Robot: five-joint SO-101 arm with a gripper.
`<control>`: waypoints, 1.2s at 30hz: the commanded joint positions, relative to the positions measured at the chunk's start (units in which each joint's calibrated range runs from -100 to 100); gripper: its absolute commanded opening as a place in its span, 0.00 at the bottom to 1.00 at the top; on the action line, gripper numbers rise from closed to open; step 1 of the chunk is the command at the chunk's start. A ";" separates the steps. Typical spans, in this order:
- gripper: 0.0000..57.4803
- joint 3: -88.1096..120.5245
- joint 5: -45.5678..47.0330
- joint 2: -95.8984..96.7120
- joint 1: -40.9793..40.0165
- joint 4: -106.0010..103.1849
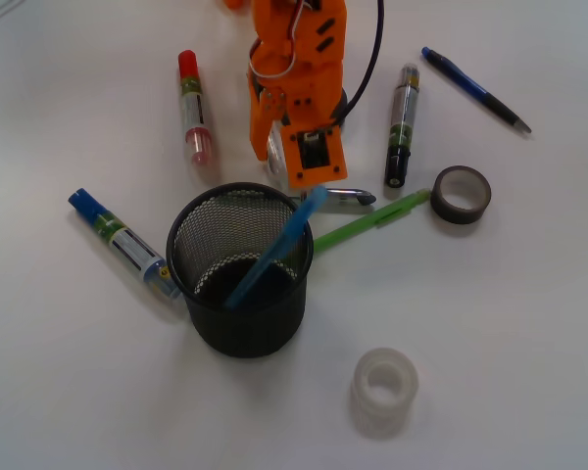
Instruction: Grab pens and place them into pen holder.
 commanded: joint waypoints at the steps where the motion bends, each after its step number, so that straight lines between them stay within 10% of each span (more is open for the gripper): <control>1: 0.32 -2.68 0.24 1.41 0.86 -1.47; 13: 0.01 -3.41 1.90 5.75 2.73 -3.22; 36: 0.01 -26.69 6.59 -19.24 9.68 -2.43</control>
